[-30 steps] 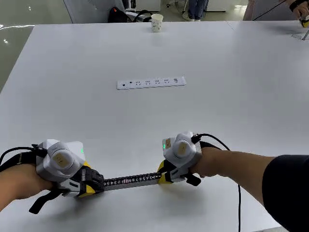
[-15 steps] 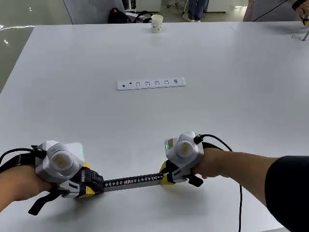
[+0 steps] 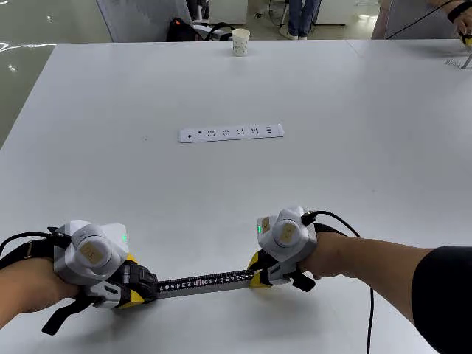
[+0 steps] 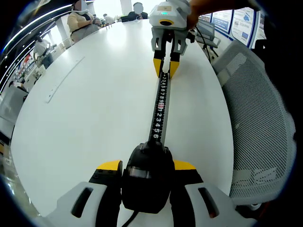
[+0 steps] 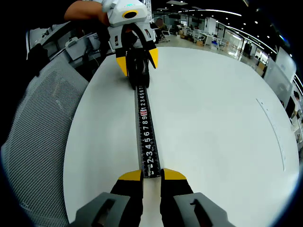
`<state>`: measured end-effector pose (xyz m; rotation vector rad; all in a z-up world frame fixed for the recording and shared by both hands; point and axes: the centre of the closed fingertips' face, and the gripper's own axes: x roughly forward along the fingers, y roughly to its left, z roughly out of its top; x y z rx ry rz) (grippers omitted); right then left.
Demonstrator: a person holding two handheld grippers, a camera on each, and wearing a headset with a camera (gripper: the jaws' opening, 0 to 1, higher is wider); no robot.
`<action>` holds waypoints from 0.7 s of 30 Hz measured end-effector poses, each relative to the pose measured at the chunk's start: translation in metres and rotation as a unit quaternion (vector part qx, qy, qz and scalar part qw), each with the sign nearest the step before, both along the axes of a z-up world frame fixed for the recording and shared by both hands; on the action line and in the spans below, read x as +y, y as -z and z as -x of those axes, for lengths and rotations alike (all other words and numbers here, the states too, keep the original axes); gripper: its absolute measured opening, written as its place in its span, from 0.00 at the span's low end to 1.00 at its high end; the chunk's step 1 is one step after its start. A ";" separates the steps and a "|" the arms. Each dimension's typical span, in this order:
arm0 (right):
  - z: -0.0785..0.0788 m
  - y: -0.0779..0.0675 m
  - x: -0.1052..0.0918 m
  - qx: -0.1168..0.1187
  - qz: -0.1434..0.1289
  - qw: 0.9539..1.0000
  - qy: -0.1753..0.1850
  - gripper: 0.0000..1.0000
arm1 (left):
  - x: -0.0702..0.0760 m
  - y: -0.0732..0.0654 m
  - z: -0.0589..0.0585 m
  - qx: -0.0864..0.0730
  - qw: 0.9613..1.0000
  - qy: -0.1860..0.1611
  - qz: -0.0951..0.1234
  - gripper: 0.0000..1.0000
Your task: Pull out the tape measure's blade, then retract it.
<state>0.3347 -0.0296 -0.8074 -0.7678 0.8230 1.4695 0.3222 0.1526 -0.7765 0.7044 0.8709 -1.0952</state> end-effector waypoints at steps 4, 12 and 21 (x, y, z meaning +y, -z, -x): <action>0.000 0.000 -0.002 0.000 0.001 1.000 0.001 0.09 | 0.000 0.000 0.000 0.000 1.000 0.000 0.000 0.34; -0.001 0.001 -0.005 0.001 0.003 1.000 0.003 0.09 | 0.000 0.000 0.000 0.000 1.000 0.000 0.000 0.34; 0.000 0.000 -0.010 0.000 0.005 1.000 0.005 0.09 | 0.000 0.000 0.000 0.000 1.000 -0.001 0.000 0.34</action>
